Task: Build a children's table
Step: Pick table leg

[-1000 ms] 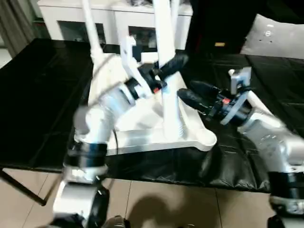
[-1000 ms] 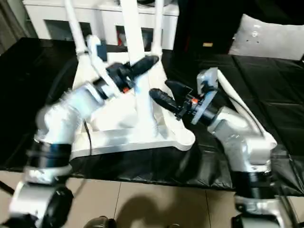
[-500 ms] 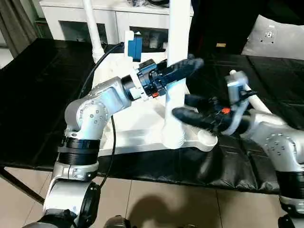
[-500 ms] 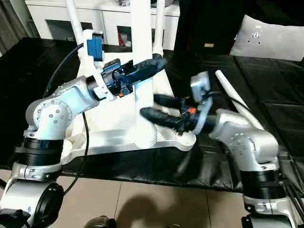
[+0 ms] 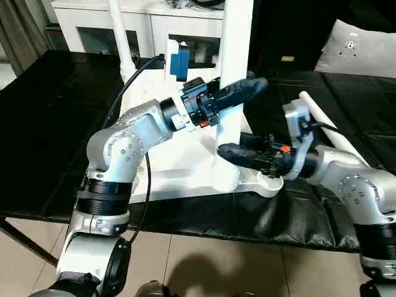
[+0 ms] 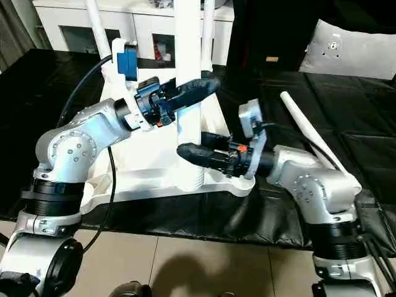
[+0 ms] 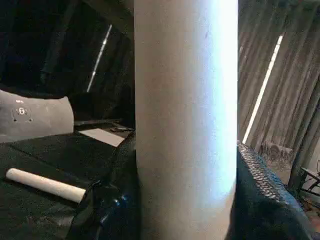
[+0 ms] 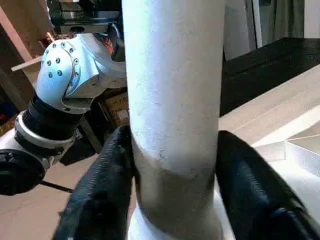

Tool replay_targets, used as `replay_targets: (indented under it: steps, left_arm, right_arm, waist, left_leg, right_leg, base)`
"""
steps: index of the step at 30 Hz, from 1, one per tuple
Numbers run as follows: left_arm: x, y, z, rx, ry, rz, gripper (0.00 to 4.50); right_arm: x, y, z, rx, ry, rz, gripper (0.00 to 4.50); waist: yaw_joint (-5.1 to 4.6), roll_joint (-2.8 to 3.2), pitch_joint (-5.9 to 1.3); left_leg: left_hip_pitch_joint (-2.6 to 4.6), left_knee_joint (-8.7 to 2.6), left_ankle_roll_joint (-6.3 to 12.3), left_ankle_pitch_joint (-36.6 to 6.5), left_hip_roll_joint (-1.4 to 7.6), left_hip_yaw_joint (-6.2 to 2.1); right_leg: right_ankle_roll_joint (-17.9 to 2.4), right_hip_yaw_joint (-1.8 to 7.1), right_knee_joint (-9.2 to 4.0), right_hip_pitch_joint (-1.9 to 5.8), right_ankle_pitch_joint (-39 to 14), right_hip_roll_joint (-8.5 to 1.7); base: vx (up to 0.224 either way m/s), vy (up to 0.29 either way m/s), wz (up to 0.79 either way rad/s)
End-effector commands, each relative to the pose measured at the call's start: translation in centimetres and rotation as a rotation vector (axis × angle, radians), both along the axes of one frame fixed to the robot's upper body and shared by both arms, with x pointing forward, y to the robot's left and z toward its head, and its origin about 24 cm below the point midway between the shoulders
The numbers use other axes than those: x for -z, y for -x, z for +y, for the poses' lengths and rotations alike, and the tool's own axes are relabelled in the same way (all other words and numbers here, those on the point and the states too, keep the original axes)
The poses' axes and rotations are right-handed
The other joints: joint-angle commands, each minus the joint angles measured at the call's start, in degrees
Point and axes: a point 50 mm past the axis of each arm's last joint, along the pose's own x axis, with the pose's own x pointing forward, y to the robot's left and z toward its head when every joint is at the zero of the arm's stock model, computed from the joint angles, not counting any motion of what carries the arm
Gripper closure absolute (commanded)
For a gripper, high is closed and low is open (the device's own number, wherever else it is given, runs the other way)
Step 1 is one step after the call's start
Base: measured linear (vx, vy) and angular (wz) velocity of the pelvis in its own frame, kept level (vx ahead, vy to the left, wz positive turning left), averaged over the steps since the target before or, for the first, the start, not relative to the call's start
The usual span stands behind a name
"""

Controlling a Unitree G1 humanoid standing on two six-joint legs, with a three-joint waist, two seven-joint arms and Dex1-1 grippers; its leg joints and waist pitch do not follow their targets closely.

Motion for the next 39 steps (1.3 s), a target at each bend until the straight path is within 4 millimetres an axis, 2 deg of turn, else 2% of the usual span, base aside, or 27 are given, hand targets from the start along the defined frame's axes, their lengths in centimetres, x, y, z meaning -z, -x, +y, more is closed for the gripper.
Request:
replay_targets:
  steps: [1,3,7,11,13,14,15,18,24,29,31,34,35,37,38,39]
  left_arm:
    - [-0.9,0.2,-0.5,0.015,-0.008,-0.044,2.66]
    - [-0.8,0.1,-0.5,0.004,-0.014,-0.044,2.66]
    - [-0.6,-0.2,-0.5,-0.027,-0.026,-0.042,2.66]
    - [-0.4,-0.3,-0.6,-0.047,-0.039,-0.033,2.66]
    - [-0.3,-0.4,-0.5,-0.071,-0.036,-0.028,2.66]
    - [-0.2,-0.4,-0.5,-0.082,-0.039,-0.03,2.1]
    - [-0.2,-0.5,-0.5,-0.086,-0.039,-0.031,1.96]
    - [-0.1,-0.6,-0.4,-0.102,-0.04,-0.024,1.9]
    - [0.5,-1.0,-0.1,-0.189,-0.078,-0.047,1.32]
    - [1.0,-1.3,0.0,-0.31,-0.111,-0.073,1.02]
    - [1.6,-1.6,-0.4,-0.432,-0.197,-0.125,0.85]
    - [2.0,-2.0,-1.0,-0.567,-0.233,-0.133,0.82]
    - [1.9,-2.1,-1.1,-0.595,-0.217,-0.124,0.82]
    - [1.8,-2.1,-1.5,-0.634,-0.197,-0.123,0.82]
    - [1.8,-2.1,-1.7,-0.65,-0.192,-0.12,1.08]
    - [1.8,-2.1,-1.8,-0.672,-0.187,-0.113,1.15]
  right_arm:
    - [-0.2,-0.2,0.2,0.004,0.017,-0.006,2.28]
    - [-0.1,-0.3,0.3,0.008,0.016,-0.003,2.56]
    - [0.0,-0.4,0.3,0.013,0.019,-0.001,2.62]
    - [0.0,-0.6,0.3,0.042,0.02,-0.008,2.62]
    - [0.1,-0.7,0.3,0.064,0.02,-0.011,2.63]
    - [0.1,-0.9,0.3,0.084,0.025,-0.017,2.63]
    - [0.1,-0.9,0.3,0.093,0.027,-0.019,2.63]
    - [0.1,-1.2,0.2,0.14,0.027,-0.033,2.63]
    - [0.1,-2.2,0.0,0.281,0.05,-0.08,2.63]
    - [0.2,-2.7,0.3,0.362,0.075,-0.128,2.63]
    - [0.5,-3.0,0.8,0.408,0.098,-0.151,2.63]
    - [0.8,-3.3,1.4,0.443,0.114,-0.167,2.63]
    - [0.9,-3.4,1.5,0.463,0.118,-0.169,2.63]
    - [1.0,-3.6,1.8,0.498,0.12,-0.172,2.63]
    - [1.1,-3.7,1.8,0.513,0.119,-0.171,2.63]
    - [1.2,-3.8,1.9,0.525,0.116,-0.169,2.64]
  waist:
    - [0.2,-0.55,-4.56]
    - [0.19,-0.57,-4.57]
    - [0.2,-0.6,-4.57]
    - [0.17,-0.89,-4.59]
    - [0.19,-0.75,-4.56]
    - [0.15,-0.73,-4.55]
    - [0.14,-0.76,-4.55]
    - [0.1,-0.71,-4.62]
    - [-0.06,-0.75,-4.6]
    - [-0.08,-0.55,-4.67]
    - [-0.15,-0.56,-4.62]
    - [-0.28,-0.48,-4.62]
    - [-0.16,-0.2,-4.68]
    - [-0.29,-0.44,-4.7]
    - [-0.27,-0.46,-4.66]
    - [-0.29,-0.47,-4.67]
  left_leg:
    - [1.99,-4.09,1.09,-11.32,1.78,0.0]
    - [1.99,-4.06,1.21,-11.13,1.76,0.01]
    - [1.97,-4.02,1.32,-11.03,1.74,0.02]
    - [1.96,-3.99,1.44,-10.78,1.77,0.08]
    - [1.98,-4.0,1.39,-10.85,1.79,0.05]
    - [1.95,-4.0,1.34,-10.81,1.79,0.06]
    - [1.95,-4.01,1.27,-10.81,1.8,0.06]
    - [1.97,-3.98,1.11,-10.39,1.76,0.05]
    - [1.9,-4.07,0.49,-10.89,1.7,0.05]
    - [1.96,-4.08,0.45,-10.84,1.8,0.0]
    - [1.82,-4.14,0.7,-10.7,1.92,-0.1]
    - [1.86,-4.15,0.3,-11.73,1.85,-0.13]
    - [1.92,-4.13,0.01,-11.8,1.82,-0.18]
    - [1.78,-4.15,-0.11,-11.9,1.76,-0.15]
    - [1.82,-4.18,-0.04,-12.08,1.82,-0.16]
    - [1.77,-4.17,0.02,-12.09,1.78,-0.18]
  right_leg:
    - [-13.89,0.42,-3.35,2.62,-8.0,-1.61]
    - [-13.91,0.43,-3.33,2.63,-7.58,-1.59]
    - [-13.85,0.42,-3.34,2.68,-7.51,-1.62]
    - [-13.78,0.43,-3.36,2.67,-7.9,-1.66]
    - [-13.82,0.43,-3.32,2.59,-8.05,-1.65]
    - [-13.71,0.45,-3.36,2.58,-8.07,-1.66]
    - [-13.62,0.45,-3.38,2.6,-8.16,-1.69]
    - [-13.36,0.45,-3.32,2.61,-7.74,-1.65]
    - [-12.65,0.45,-3.42,2.59,-8.36,-1.63]
    - [-12.21,0.46,-3.4,2.53,-7.59,-1.58]
    - [-11.62,0.49,-3.55,2.53,-6.97,-1.54]
    - [-10.66,0.49,-3.62,2.57,-7.99,-1.6]
    - [-10.8,0.48,-3.53,2.57,-8.12,-1.61]
    - [-11.01,0.48,-3.58,2.61,-7.74,-1.56]
    - [-11.19,0.49,-3.65,2.54,-7.69,-1.56]
    - [-11.24,0.47,-3.6,2.55,-7.42,-1.5]
  base:
    - [0.0,0.0,0.0]
    - [0.0,0.0,0.0]
    - [0.0,0.0,0.0]
    - [0.0,0.0,0.0]
    - [0.0,0.0,0.0]
    - [0.0,0.0,0.0]
    - [0.0,0.0,0.0]
    - [0.0,0.0,0.0]
    - [0.0,0.0,0.0]
    - [0.0,0.0,0.0]
    - [0.0,0.0,0.0]
    - [0.0,0.0,0.0]
    - [0.0,0.0,0.0]
    - [0.0,0.0,0.0]
    - [0.0,0.0,0.0]
    - [0.0,0.0,0.0]
